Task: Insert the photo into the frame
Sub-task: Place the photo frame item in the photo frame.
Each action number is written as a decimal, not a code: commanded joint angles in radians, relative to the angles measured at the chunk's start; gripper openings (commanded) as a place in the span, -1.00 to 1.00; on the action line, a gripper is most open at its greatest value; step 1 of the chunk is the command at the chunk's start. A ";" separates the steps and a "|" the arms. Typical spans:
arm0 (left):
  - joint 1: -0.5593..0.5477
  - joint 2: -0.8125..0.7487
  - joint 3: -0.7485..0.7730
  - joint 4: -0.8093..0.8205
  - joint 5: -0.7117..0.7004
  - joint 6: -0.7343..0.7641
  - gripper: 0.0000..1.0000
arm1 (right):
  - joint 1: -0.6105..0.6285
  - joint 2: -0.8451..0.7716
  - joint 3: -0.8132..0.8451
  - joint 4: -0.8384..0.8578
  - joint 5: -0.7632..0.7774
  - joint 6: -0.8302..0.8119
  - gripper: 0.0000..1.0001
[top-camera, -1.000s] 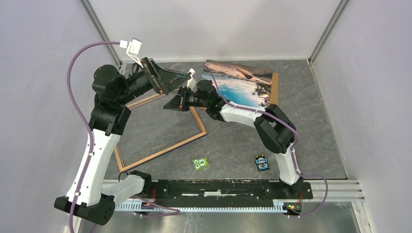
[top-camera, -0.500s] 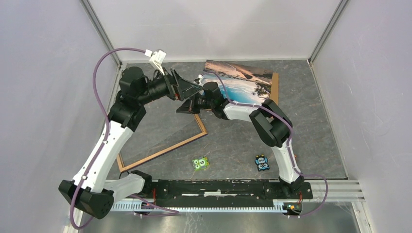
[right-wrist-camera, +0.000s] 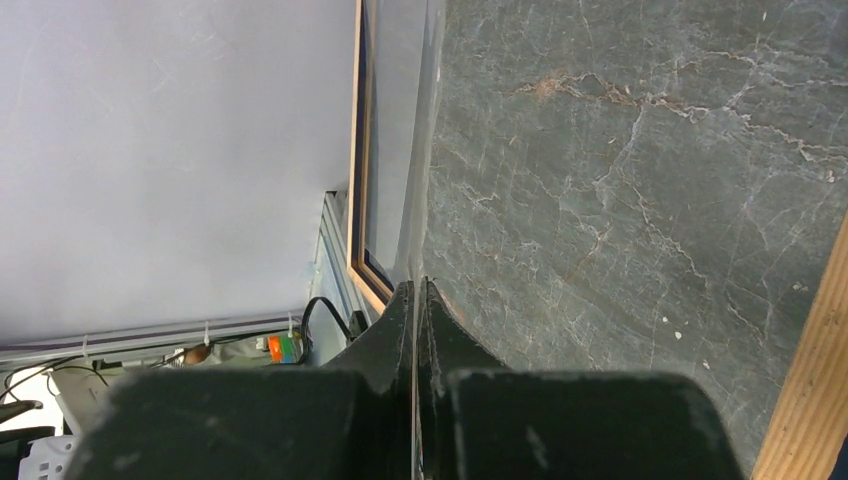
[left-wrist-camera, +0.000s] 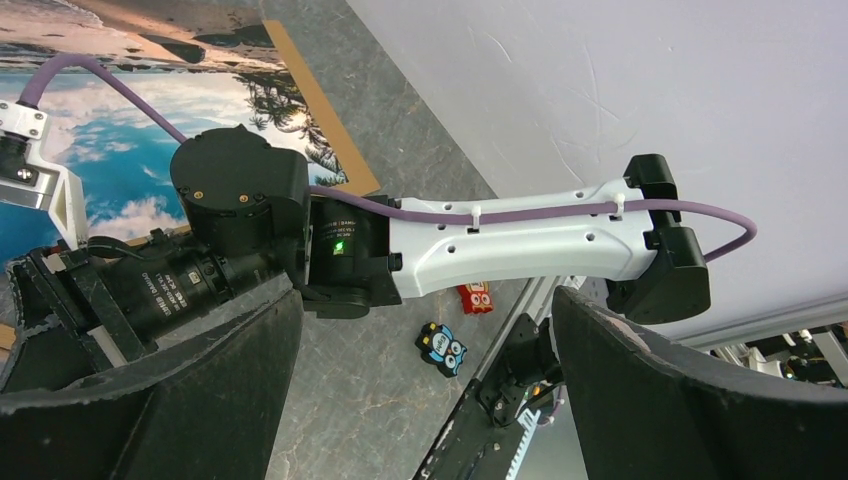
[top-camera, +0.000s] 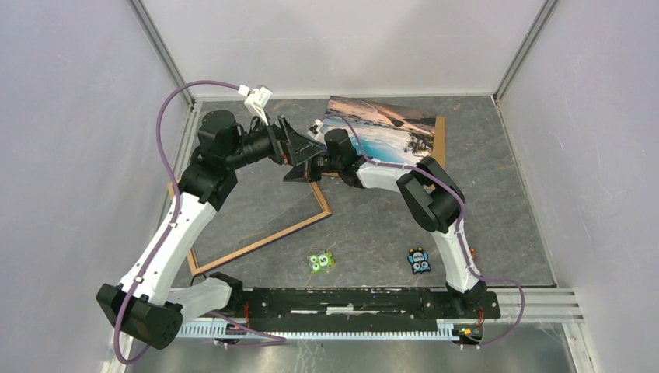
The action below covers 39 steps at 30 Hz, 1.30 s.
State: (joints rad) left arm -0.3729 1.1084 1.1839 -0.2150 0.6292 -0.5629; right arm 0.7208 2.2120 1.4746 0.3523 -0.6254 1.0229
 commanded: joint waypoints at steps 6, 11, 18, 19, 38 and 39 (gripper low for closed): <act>-0.004 0.001 -0.017 0.040 0.011 0.038 1.00 | 0.006 -0.017 0.019 0.023 -0.066 -0.002 -1.00; -0.003 0.001 -0.023 0.045 0.013 0.032 1.00 | 0.008 -0.027 0.017 0.013 -0.076 0.000 -1.00; -0.004 0.004 -0.027 0.052 0.022 0.025 1.00 | 0.008 -0.028 0.022 -0.015 -0.093 -0.003 -1.00; -0.004 0.005 -0.027 0.053 0.023 0.024 1.00 | 0.008 -0.028 0.024 -0.020 -0.100 -0.002 -1.00; -0.002 0.009 -0.032 0.058 0.030 0.017 1.00 | 0.015 -0.064 -0.010 -0.043 -0.120 0.013 -1.00; -0.002 0.009 -0.033 0.060 0.030 0.016 1.00 | 0.015 -0.067 -0.014 -0.044 -0.122 0.013 -1.00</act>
State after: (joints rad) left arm -0.3729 1.1179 1.1542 -0.2058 0.6353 -0.5613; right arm 0.7265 2.2112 1.4727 0.2935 -0.7086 1.0321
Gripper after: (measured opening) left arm 0.997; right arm 0.006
